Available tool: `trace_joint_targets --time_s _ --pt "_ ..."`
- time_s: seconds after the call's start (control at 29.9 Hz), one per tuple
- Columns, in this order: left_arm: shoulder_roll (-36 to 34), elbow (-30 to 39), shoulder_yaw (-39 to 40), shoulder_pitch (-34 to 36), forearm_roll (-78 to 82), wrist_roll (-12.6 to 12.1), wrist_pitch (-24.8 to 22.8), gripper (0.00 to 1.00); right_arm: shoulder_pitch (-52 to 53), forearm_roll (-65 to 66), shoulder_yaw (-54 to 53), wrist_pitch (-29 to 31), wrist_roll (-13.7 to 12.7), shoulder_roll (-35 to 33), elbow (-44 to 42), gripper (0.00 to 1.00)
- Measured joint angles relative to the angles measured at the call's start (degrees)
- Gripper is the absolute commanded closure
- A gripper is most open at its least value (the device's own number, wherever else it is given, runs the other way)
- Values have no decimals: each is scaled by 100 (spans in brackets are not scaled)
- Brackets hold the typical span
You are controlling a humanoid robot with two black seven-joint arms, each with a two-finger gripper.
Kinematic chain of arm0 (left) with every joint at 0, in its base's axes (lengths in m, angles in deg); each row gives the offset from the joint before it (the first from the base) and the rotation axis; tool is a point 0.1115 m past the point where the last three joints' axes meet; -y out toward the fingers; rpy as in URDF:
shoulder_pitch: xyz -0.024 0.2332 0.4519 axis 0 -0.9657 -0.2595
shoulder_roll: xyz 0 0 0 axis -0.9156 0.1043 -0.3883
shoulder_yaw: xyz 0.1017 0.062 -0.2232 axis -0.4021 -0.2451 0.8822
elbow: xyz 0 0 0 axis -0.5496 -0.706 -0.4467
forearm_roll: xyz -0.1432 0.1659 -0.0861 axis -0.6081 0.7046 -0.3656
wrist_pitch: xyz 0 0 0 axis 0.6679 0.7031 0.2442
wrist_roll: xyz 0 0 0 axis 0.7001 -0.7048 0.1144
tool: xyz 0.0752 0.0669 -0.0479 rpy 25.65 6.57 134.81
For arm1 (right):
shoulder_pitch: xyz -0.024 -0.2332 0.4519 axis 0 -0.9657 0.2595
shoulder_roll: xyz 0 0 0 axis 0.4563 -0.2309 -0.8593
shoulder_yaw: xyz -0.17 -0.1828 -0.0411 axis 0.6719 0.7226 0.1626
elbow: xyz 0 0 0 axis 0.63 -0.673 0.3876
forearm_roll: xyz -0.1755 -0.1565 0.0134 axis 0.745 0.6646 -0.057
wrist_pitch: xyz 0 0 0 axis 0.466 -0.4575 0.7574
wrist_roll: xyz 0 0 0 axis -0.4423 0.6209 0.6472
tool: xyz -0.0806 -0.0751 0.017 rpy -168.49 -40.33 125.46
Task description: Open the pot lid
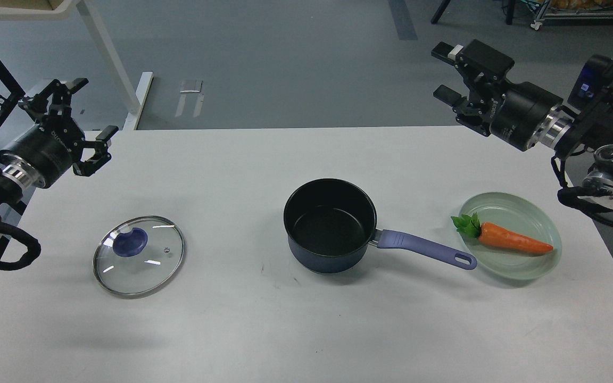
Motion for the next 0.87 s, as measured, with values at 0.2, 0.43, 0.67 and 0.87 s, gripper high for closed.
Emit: trace_joint_targets --time_s 0.2,0.43,0.67,0.87 --pt "115 -32 329 -210 -294 -215 -260 1 -732 -1249 -743 572 1 838 -1059 2" --pt "214 16 622 -447 -331 -373 -364 1 -1032 -1904 -816 2033 2 1456 -2035 1" --pt "357 18 843 -609 -328 -381 -403 1 -1222 -1806 -682 2285 2 1494 -2026 1" --pt "400 24 866 -665 -316 -375 -403 1 -1330 -1700 -765 2287 2 1510 -1993 1"
